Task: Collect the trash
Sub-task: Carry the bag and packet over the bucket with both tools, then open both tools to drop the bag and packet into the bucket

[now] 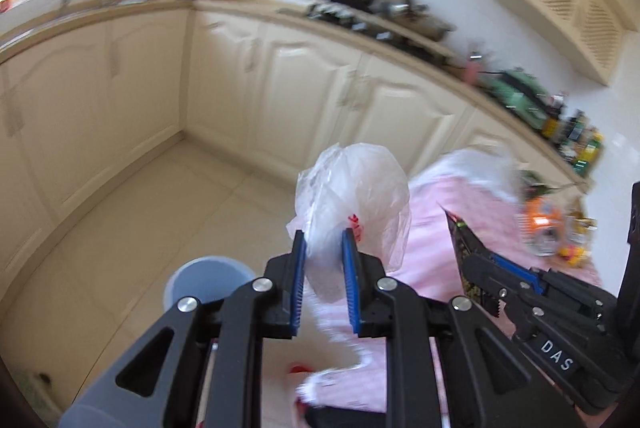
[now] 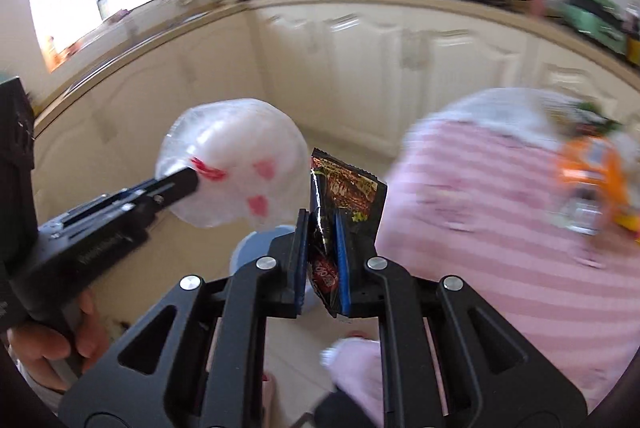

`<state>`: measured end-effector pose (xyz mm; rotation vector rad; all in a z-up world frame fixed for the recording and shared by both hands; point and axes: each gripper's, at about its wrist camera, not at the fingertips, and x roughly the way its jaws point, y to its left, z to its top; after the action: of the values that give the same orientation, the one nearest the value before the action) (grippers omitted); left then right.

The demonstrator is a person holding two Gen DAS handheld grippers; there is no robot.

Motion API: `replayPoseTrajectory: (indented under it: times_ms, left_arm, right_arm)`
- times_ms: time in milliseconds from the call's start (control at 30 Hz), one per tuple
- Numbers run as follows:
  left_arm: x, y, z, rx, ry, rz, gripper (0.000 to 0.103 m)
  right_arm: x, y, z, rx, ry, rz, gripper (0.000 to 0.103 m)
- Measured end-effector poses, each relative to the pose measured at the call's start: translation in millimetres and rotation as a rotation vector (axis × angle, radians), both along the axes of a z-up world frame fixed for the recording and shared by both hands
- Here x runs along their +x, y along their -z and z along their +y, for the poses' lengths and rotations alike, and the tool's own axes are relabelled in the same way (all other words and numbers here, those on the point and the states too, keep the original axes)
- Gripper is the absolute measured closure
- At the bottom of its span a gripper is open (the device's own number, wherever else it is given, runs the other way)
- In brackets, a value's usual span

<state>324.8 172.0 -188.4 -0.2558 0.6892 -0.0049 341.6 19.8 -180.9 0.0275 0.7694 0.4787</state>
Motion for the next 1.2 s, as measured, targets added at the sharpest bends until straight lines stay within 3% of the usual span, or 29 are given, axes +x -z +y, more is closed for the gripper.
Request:
replayPoseTrajectory:
  times_ms: [167, 300, 600, 700, 867, 1200]
  left_arm:
    - [16.9, 54.1, 69.3, -0.011, -0.124, 0.127, 0.086]
    - [47.8, 112.3, 107.2, -0.020, -0.175, 0.249, 0.086]
    - [121.8, 226.1, 143.8, -0.045, -0.215, 0.448, 0.085]
    - [133.6, 244.7, 149.7, -0.083, -0.215, 0.452, 0.079]
    - [140.1, 258.3, 153.9, -0.095, -0.218, 0.442, 0.060]
    - [125.7, 270.6, 175.5, -0.114, -0.269, 0.484, 0.051]
  right_arm:
    - [46.2, 68.8, 74.7, 0.025, -0.118, 0.162, 0.090]
    - [80.7, 127.6, 116.4, -0.004, -0.141, 0.264, 0.090]
    - [131.6, 214.5, 146.4, -0.035, -0.116, 0.391, 0.090]
    - [142.9, 238.6, 149.1, -0.043, -0.102, 0.422, 0.090]
    - [152.4, 258.2, 155.6, -0.042, -0.087, 0.447, 0.090]
    - [150.3, 269.1, 178.9, -0.057, -0.111, 0.466, 0.090]
